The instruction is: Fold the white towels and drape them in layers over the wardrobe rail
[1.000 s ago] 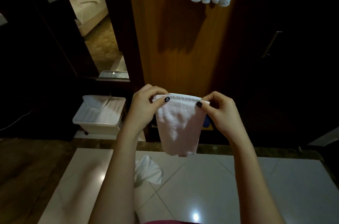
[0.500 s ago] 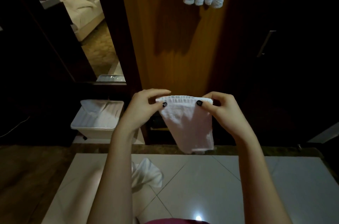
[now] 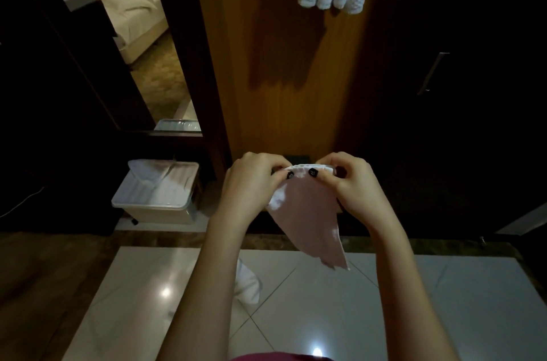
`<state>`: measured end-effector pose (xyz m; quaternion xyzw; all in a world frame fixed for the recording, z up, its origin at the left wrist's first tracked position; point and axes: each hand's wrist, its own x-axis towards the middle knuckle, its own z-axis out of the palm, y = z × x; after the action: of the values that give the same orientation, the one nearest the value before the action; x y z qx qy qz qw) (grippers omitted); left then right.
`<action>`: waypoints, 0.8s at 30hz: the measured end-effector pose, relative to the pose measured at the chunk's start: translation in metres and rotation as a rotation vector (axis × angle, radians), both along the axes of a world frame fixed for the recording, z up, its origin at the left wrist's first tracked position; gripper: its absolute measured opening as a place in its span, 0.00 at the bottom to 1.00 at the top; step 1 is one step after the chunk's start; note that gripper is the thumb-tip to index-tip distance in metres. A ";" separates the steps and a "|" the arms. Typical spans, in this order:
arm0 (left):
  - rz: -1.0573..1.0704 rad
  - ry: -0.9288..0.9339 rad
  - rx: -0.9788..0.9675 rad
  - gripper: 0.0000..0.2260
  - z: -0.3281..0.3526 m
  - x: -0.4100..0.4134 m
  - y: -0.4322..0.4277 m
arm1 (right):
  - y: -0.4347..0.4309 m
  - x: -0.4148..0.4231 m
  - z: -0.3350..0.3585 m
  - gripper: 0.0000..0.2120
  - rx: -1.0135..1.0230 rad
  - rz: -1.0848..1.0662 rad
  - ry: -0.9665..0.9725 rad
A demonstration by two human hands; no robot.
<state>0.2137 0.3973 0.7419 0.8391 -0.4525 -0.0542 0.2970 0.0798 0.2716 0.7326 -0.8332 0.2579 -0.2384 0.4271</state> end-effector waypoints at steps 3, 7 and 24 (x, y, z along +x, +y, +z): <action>0.020 0.036 -0.035 0.07 0.002 0.002 -0.001 | 0.002 0.004 0.000 0.05 0.025 -0.024 -0.003; -0.105 0.257 -0.186 0.07 -0.001 0.013 -0.001 | -0.004 0.005 0.003 0.07 0.078 -0.019 -0.054; -0.333 0.295 -0.378 0.05 -0.013 0.023 -0.021 | -0.023 0.000 0.006 0.05 0.486 0.064 -0.127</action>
<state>0.2362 0.3762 0.7287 0.6662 -0.5379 -0.1382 0.4977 0.0803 0.2486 0.7390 -0.6970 0.2540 -0.2076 0.6376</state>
